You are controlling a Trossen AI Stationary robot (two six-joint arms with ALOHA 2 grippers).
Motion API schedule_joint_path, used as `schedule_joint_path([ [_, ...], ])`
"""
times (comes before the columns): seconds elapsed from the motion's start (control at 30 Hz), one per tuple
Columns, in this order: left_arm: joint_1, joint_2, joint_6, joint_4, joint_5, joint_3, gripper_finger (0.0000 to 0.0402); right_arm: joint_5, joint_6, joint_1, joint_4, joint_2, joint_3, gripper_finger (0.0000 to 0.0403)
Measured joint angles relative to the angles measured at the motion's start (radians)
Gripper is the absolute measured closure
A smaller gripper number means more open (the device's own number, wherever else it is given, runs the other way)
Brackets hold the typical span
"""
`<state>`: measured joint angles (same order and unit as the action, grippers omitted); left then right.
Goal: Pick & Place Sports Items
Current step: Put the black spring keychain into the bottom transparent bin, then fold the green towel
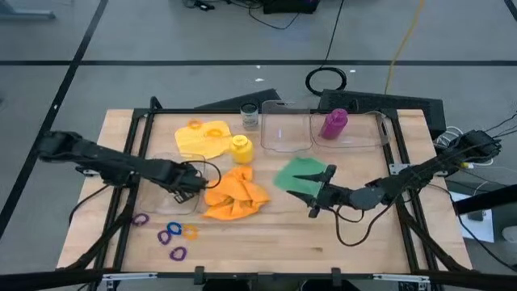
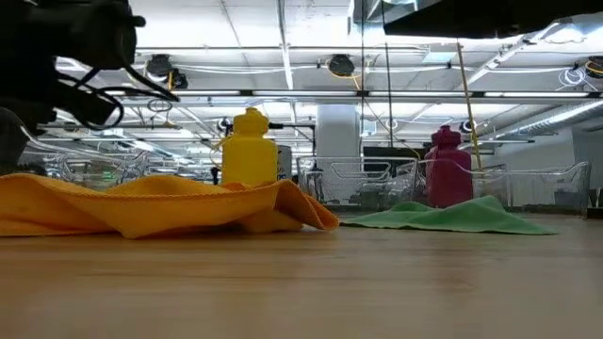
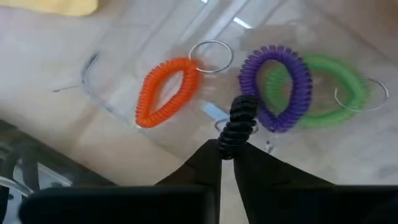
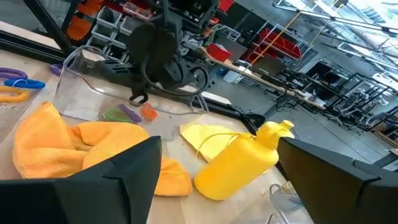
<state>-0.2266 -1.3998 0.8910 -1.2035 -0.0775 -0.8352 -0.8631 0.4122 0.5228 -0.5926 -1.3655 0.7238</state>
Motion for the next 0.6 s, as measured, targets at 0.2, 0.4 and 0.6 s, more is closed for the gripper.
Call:
schedule_joint_path([
  [0.2,0.013,-0.001,0.001,-0.002,0.000,0.000,0.0332,0.000,0.000,0.000,0.000,0.000,0.000,0.0161],
  [0.4,0.013,-0.001,0.001,-0.014,0.000,0.000,0.0295,0.000,0.000,0.000,0.000,0.000,0.000,0.0161],
  [0.6,0.013,-0.001,-0.014,-0.052,0.004,0.000,0.0269,0.000,0.000,0.000,0.000,0.000,0.000,0.0161],
])
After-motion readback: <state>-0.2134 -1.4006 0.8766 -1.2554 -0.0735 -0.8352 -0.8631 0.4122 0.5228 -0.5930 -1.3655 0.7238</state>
